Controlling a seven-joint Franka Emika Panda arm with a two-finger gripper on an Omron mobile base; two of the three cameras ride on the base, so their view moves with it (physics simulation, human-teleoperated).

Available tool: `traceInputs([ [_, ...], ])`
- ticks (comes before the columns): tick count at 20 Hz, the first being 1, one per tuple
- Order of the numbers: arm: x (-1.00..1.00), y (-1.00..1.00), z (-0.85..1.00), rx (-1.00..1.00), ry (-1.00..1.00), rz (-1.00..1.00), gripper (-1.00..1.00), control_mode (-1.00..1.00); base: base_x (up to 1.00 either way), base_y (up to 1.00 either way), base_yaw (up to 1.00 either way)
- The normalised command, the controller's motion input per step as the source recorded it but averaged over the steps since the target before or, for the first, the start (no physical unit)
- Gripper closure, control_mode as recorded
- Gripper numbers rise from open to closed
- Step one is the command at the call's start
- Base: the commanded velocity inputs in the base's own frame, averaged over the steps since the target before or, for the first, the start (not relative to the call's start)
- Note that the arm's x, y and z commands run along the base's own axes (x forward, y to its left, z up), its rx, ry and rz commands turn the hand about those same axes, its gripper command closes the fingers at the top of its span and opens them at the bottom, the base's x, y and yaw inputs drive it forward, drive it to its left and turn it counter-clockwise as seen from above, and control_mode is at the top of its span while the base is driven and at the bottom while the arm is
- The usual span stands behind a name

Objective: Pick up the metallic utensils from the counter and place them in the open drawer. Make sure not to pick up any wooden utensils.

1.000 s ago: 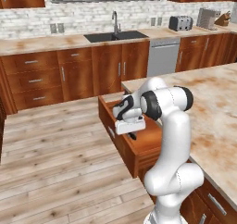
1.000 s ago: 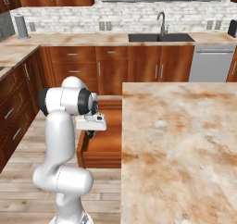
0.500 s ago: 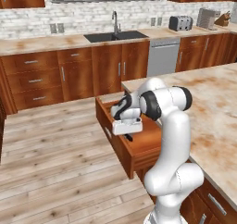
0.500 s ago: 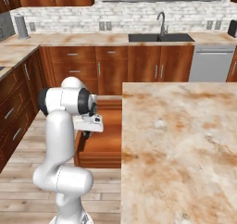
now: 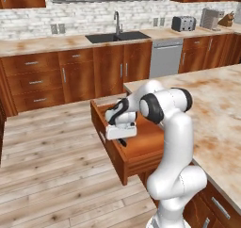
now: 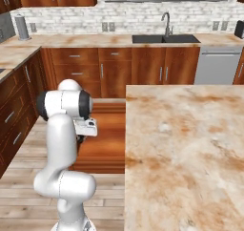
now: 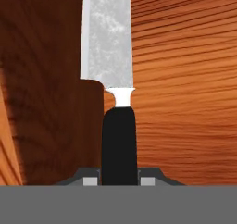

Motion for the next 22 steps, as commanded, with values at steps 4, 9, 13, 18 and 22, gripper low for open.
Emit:
traceInputs([
  [4,-0.06,0.51,-0.1,0.0,0.0,0.0,1.0,-1.0,0.0,0.0,0.0],
  [9,-0.04,0.49,-0.06,0.0,0.0,0.0,1.0,-1.0,0.0,0.0,0.0],
  [13,0.02,0.13,0.0,0.0,0.0,0.0,1.0,-1.0,0.0,0.0,0.0],
  [18,0.32,-0.48,0.01,0.01,0.0,0.0,1.0,-1.0,0.0,0.0,0.0],
  [22,0.43,-0.66,0.06,0.04,0.0,0.0,1.0,-1.0,0.0,0.0,0.0],
])
